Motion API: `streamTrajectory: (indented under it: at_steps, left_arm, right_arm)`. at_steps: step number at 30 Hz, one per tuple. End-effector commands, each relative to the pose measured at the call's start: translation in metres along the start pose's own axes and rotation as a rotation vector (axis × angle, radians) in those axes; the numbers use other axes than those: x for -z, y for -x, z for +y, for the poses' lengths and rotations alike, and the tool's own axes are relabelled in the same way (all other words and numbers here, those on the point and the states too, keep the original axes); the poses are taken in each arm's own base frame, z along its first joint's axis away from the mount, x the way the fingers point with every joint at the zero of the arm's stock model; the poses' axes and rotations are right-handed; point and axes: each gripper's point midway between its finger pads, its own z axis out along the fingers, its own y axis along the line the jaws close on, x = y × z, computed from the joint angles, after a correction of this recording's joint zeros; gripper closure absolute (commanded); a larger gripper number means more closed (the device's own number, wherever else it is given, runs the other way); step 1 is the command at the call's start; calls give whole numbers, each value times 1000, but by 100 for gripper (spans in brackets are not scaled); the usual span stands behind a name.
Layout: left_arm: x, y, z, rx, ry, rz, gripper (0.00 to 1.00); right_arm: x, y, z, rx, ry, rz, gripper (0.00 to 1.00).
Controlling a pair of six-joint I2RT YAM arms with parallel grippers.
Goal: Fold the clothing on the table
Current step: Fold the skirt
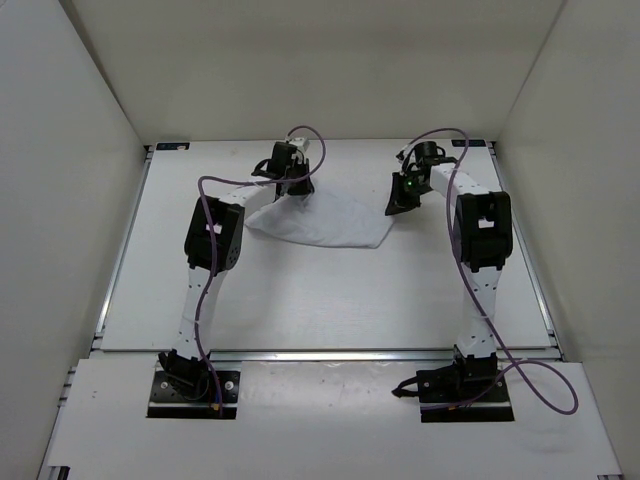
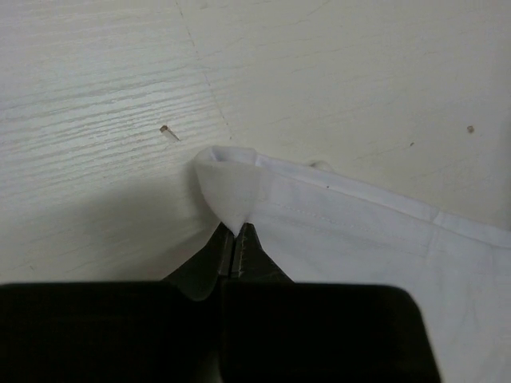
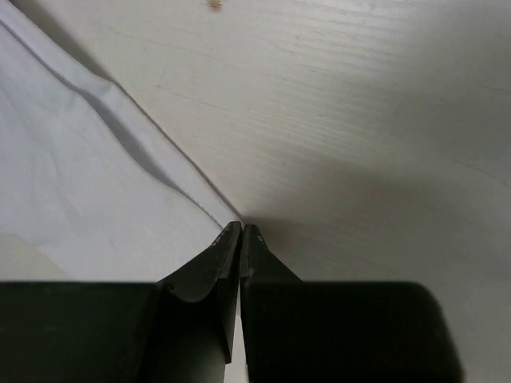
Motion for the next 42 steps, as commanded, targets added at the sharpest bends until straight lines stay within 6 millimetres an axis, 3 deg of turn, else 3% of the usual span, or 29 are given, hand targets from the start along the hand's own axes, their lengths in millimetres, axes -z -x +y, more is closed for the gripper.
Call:
streamTrajectory:
  at_steps: [1, 7, 9, 10, 11, 12, 13, 15, 17, 18, 20, 25, 29, 33, 36, 40, 42]
  left_arm:
    - [12, 35, -17, 4, -25, -59, 100]
    - [41, 83, -27, -33, -8, -146, 100]
    - [46, 85, -19, -28, 17, -154, 100]
    - [51, 89, -18, -36, 20, -166, 100]
    - [49, 79, -8, -26, 42, -148, 100]
    - [47, 69, -8, -21, 41, -137, 100]
    - [47, 60, -6, -20, 44, -124, 100]
    - [46, 47, -2, -7, 50, -106, 100]
    - [47, 35, -2, -8, 48, -84, 100]
    - [44, 22, 0, -3, 51, -63, 100]
    - [46, 15, 1, 2, 56, -55, 100]
    - [52, 2, 7, -3, 64, -34, 100]
    - [60, -7, 7, 3, 65, -19, 100]
    - [71, -13, 11, 1, 87, -22, 100]
    - [72, -18, 15, 14, 85, -16, 100]
    - [76, -23, 16, 28, 83, -8, 100]
    - [76, -27, 11, 20, 75, 0, 100]
  right_arm:
    - [37, 30, 8, 26, 6, -92, 100]
    - [71, 59, 12, 44, -16, -182, 100]
    - [77, 57, 9, 23, -11, -185, 100]
    - [76, 52, 5, 15, -17, -174, 91]
    - [75, 46, 0, -6, -27, -164, 83]
    - [69, 35, -4, -23, -27, -135, 66]
    - [71, 33, -5, -29, -27, -141, 59]
    - [59, 5, -10, -79, -26, -90, 51]
    - [62, 6, 1, -60, 3, -138, 46]
    - [58, -7, 1, -82, 13, -122, 43]
    - [51, -13, 10, -67, 34, -134, 38]
    - [22, -19, 20, -63, 46, -92, 39]
    - [14, -6, 29, -50, 46, -105, 38]
    - [0, -1, 21, -61, 18, -81, 41]
    - [-3, 3, 18, -63, 20, -80, 56]
    - [-7, 0, 12, -81, 17, -61, 64]
    - [-10, -1, 9, -74, 15, -50, 88]
